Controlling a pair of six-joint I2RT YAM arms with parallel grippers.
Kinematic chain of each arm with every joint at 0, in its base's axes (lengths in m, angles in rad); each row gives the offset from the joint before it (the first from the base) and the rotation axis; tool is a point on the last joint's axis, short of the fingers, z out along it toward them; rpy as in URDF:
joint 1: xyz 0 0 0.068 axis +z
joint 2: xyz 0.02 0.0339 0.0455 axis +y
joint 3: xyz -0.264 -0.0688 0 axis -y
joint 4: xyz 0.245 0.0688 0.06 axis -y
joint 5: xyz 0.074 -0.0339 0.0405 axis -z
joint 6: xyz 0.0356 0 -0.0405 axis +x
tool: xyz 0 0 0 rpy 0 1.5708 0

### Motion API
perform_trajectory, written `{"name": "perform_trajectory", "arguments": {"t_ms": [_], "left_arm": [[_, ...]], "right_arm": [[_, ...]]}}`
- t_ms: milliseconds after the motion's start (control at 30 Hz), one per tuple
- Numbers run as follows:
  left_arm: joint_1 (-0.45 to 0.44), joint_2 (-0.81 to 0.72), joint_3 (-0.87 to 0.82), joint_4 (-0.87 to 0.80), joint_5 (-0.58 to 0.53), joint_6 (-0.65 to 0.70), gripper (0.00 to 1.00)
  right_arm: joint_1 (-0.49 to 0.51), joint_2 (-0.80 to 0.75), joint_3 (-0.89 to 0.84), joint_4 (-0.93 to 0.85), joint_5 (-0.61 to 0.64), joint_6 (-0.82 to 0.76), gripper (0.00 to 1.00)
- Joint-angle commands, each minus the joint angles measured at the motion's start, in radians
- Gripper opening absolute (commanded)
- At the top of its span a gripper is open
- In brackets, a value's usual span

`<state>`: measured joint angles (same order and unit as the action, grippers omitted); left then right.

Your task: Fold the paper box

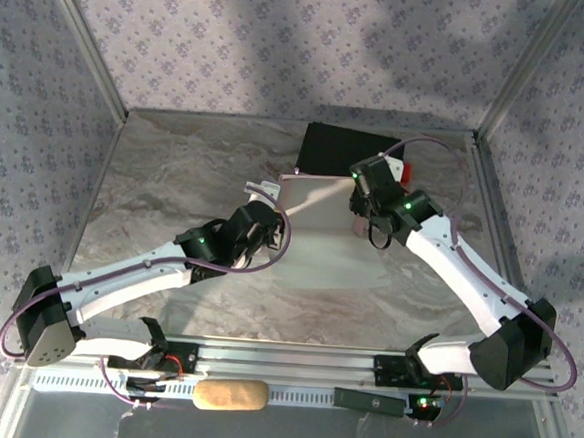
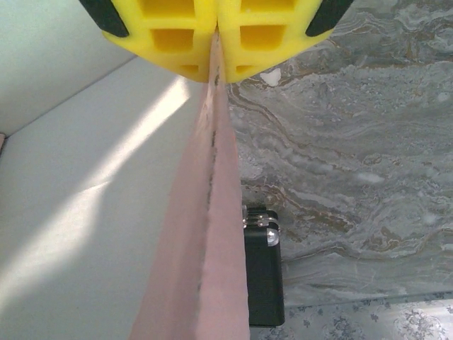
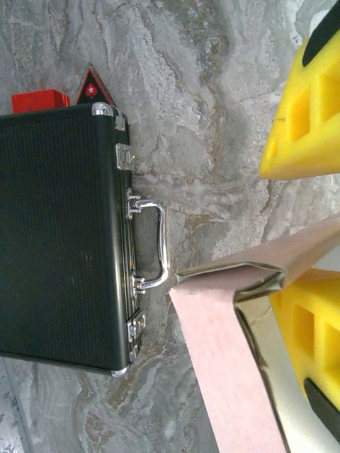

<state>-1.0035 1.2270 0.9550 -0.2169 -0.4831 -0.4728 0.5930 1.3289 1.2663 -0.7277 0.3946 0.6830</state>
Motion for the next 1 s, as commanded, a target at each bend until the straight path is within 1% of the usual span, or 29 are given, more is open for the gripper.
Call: {"name": "perform_trajectory", "arguments": {"t_ms": [0,233,300,400,633,667,767,833,867,900,967], "left_arm": [[-0.004,0.001,0.055,-0.007,-0.013,-0.004,0.00],[-0.001,0.018,0.076,-0.030,-0.020,-0.023,0.00],[-0.001,0.023,0.081,-0.031,-0.011,-0.024,0.00],[-0.001,0.026,0.082,-0.029,0.000,-0.026,0.00],[-0.001,0.022,0.082,-0.032,0.011,-0.024,0.00],[-0.001,0.022,0.083,-0.033,0.011,-0.024,0.00],[-0.002,0.021,0.081,-0.033,0.013,-0.024,0.00],[-0.001,0.021,0.082,-0.033,0.012,-0.023,0.00],[-0.001,0.022,0.083,-0.034,0.012,-0.023,0.00],[-0.001,0.023,0.085,-0.035,0.012,-0.023,0.00],[0.000,0.027,0.089,-0.037,0.010,-0.023,0.00]], "right_arm": [[-0.009,-0.019,-0.030,0.033,-0.024,-0.012,0.39],[-0.007,-0.070,-0.070,0.073,-0.055,-0.021,0.38],[-0.006,-0.082,-0.114,0.087,-0.053,-0.026,0.38],[-0.019,-0.080,-0.113,0.087,-0.054,-0.031,0.35],[-0.023,-0.054,-0.082,0.080,-0.027,-0.046,0.23],[-0.020,-0.050,-0.082,0.076,-0.020,-0.045,0.20],[-0.012,-0.042,-0.048,0.062,0.012,-0.043,0.08],[0.005,-0.039,-0.043,0.048,0.059,-0.040,0.02],[0.017,-0.036,-0.036,0.030,0.092,-0.035,0.00],[0.033,-0.027,-0.024,0.001,0.134,-0.020,0.00],[0.055,-0.009,-0.005,-0.035,0.180,0.000,0.00]]}}
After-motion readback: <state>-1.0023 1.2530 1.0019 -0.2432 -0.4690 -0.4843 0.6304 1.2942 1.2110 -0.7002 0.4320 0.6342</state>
